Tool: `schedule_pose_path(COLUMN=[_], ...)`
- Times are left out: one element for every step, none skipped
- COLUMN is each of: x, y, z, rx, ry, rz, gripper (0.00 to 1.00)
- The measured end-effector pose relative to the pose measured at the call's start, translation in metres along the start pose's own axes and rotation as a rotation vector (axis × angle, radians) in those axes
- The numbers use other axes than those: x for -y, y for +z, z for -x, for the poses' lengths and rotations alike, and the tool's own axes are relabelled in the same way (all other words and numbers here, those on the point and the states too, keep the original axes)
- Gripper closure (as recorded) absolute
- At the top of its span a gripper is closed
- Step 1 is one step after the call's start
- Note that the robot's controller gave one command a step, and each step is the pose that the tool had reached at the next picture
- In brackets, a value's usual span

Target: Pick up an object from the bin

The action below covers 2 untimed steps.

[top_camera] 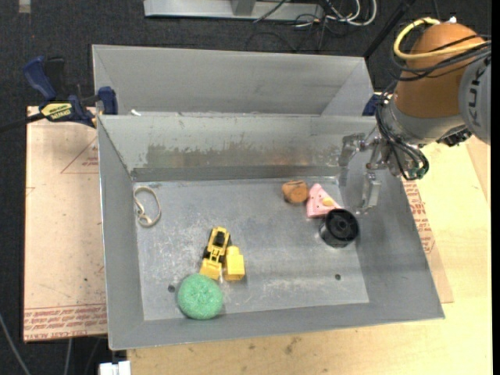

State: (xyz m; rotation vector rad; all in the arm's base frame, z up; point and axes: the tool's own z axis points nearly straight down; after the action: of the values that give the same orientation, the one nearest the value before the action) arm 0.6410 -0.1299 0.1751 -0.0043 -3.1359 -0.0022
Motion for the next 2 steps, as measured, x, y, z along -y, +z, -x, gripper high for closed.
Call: schedule_pose_path(x=[0.0,0.0], y=[-0.005,0.046], z=[0.002,-0.05], rx=[0.008,0.014], ry=[-0.002,0.035], rz=[-0.001,-0.001], gripper=[0.0,0.0])
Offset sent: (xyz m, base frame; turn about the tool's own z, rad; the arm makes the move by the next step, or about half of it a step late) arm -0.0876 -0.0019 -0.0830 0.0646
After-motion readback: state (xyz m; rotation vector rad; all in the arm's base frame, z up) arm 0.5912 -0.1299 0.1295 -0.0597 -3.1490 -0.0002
